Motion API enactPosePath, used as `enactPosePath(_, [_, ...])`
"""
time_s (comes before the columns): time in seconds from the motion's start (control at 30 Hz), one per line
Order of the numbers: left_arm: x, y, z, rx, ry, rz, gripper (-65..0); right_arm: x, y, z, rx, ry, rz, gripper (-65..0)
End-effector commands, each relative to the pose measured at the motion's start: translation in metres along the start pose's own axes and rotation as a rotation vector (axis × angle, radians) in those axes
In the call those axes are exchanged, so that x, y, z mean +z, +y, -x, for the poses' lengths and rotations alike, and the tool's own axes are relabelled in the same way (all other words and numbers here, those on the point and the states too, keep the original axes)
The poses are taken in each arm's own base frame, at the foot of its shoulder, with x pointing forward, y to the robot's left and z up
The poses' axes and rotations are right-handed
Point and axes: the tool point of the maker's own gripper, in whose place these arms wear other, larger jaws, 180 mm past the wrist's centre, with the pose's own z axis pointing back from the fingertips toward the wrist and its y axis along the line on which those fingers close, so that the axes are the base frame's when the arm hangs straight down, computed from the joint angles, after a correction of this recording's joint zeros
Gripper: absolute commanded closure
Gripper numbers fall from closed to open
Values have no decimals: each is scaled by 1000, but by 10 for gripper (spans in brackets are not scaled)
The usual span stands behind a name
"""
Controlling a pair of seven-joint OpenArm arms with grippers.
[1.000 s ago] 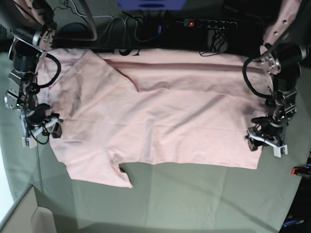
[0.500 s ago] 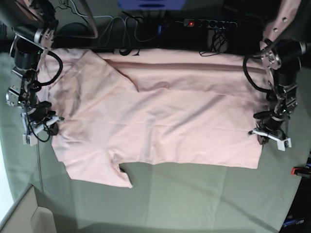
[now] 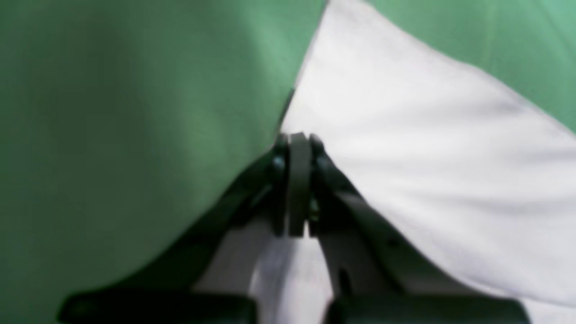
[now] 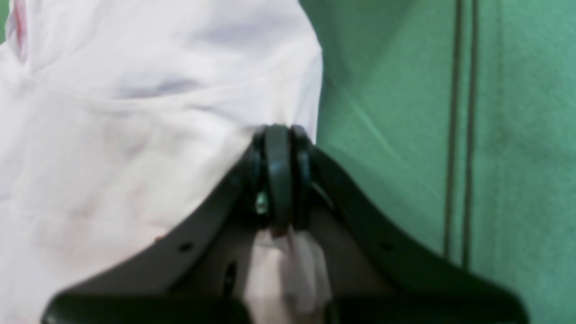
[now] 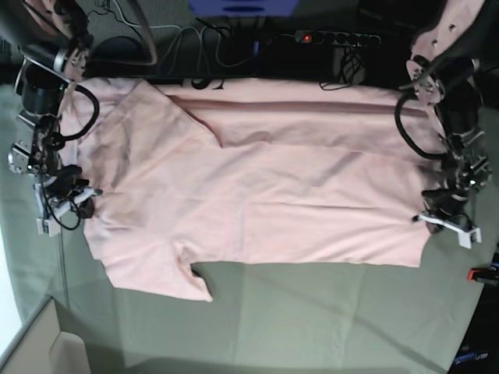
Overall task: Layout the t-shirt on the table in an organized manner, then fold the t-shirt properly
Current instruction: 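Grasp the shirt side edges with both grippers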
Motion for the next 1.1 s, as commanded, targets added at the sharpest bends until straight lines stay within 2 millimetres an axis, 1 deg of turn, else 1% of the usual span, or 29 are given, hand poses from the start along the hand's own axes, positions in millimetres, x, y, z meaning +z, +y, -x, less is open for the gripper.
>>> enactPosePath(0.0, [3,-1,-39,-13,-94,-2,-1,2,-2,-20,4,-49,-14,0])
enactPosePath(0.03, [6,-2,-44,-26,-102,-6,-1,4,-6,-22,-12,-59,-4,0])
enactPosePath(0.1, [13,-2,-48,-56,-108,-12,-1,8,-16,-23,-47,-76,19,0])
enactPosePath(0.17, [16,-8,-49,-65,-110,-8,-1,12,-22,-21,-70,-84,34,0])
enactPosePath(0.23, [18,-6,-45,-71,-98,-13,-1,13,-24,-21,-77,-90,38,0])
enactPosePath(0.3, [18,-5,-44,-68,-97,-15,-1,13,-24,-19,-77,-87,39,0])
enactPosePath(0.33, [18,-4,-42,-67,-92,-16,-1,14,-25,-16,-78,-81,40,0])
enactPosePath(0.43, [22,5,-31,-75,-68,-33,-10,15,-24,-10,-76,-71,40,0])
enactPosePath(0.47, [21,5,-30,-75,-61,-33,-30,15,-25,-9,-76,-70,41,0])
enactPosePath(0.53, [21,8,-28,-77,-52,-44,-107,15,-24,-9,-75,-69,40,0])
enactPosePath(0.57, [21,8,-28,-78,-54,-45,-167,15,-24,-9,-75,-69,40,0])
enactPosePath(0.7, [21,7,-28,-81,-55,-43,-474,14,-24,-11,-74,-69,39,0])
enactPosePath(0.73, [20,7,-24,-77,-46,-40,-545,14,-24,-11,-74,-71,39,0])
enactPosePath(0.77, [18,6,-19,-72,-32,-34,-609,14,-24,-12,-74,-72,38,0])
enactPosePath(0.8, [16,5,-13,-60,-17,-31,-650,14,-24,-12,-74,-72,38,0])
enactPosePath(0.87, [13,6,0,-38,12,-32,-650,14,-24,-12,-74,-71,38,0])
enactPosePath(0.97, [8,2,2,-20,14,-22,-650,14,-23,-12,-73,-70,38,0])
enactPosePath(1.07, [4,-1,11,2,1,-11,-650,14,-23,-12,-73,-71,38,0])
